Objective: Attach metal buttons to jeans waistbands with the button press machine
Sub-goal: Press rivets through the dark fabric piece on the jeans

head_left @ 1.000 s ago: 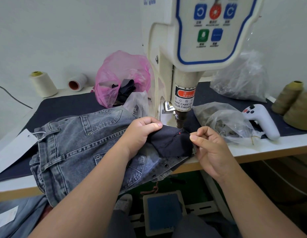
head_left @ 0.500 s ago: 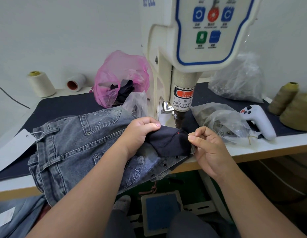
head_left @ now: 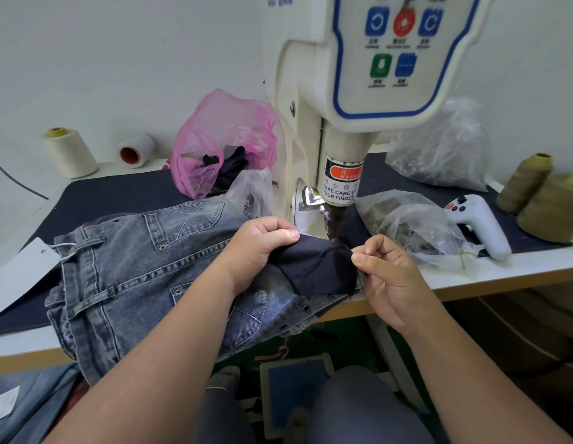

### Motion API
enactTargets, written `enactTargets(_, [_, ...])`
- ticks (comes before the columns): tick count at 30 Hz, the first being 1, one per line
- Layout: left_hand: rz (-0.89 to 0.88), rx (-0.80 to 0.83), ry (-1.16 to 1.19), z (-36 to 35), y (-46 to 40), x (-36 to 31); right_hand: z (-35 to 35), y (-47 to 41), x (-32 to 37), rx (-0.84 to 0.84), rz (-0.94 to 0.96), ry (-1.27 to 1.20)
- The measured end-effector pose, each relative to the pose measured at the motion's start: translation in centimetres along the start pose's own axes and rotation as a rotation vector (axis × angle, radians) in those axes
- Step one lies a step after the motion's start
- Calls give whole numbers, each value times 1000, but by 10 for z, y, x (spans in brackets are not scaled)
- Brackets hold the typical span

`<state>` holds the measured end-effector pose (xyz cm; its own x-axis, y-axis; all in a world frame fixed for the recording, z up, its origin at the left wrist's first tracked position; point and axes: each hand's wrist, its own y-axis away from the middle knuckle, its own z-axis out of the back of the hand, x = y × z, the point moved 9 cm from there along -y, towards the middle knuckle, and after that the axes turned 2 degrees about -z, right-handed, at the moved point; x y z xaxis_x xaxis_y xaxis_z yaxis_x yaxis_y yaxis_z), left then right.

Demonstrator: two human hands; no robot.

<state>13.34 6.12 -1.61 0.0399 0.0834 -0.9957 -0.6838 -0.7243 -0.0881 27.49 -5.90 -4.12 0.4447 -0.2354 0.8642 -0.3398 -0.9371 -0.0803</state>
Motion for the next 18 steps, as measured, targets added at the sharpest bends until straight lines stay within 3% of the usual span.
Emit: enactTargets(18, [-30, 12, -48, 1, -3, 2, 1, 0, 0, -27, 3, 7])
